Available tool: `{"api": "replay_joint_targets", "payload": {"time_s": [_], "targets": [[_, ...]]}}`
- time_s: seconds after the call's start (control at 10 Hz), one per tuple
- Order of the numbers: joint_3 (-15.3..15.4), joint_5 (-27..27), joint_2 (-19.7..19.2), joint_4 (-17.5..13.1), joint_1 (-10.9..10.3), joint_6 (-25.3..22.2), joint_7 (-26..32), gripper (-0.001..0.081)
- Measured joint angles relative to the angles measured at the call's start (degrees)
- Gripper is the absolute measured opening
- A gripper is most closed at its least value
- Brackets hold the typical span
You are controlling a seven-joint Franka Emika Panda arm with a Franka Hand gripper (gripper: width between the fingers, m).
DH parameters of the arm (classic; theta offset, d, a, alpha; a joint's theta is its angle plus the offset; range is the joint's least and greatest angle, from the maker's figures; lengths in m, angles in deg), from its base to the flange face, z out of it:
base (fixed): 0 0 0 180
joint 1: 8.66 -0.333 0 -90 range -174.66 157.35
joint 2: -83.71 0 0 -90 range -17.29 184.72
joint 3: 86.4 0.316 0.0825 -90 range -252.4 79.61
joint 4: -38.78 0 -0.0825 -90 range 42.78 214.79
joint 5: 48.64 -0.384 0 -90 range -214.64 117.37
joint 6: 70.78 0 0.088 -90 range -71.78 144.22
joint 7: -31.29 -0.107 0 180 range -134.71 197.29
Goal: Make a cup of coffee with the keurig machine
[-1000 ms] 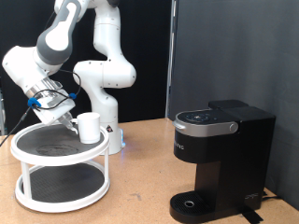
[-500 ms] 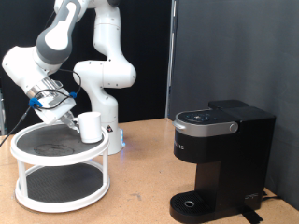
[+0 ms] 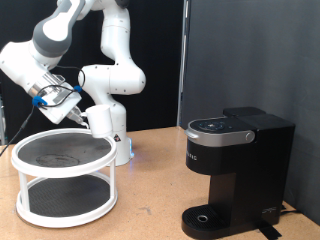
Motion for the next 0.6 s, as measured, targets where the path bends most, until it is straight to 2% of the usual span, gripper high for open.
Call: {"api": "replay_joint_targets", "payload": {"time_s": [0.3, 0.6], "targets": [[0.9, -3.0, -0.1, 1.2, -0.2, 1.5, -1.1, 0.0002], [7.3, -9.1, 0.2, 4.0, -2.1, 8.3, -7.5, 0.0002]]}}
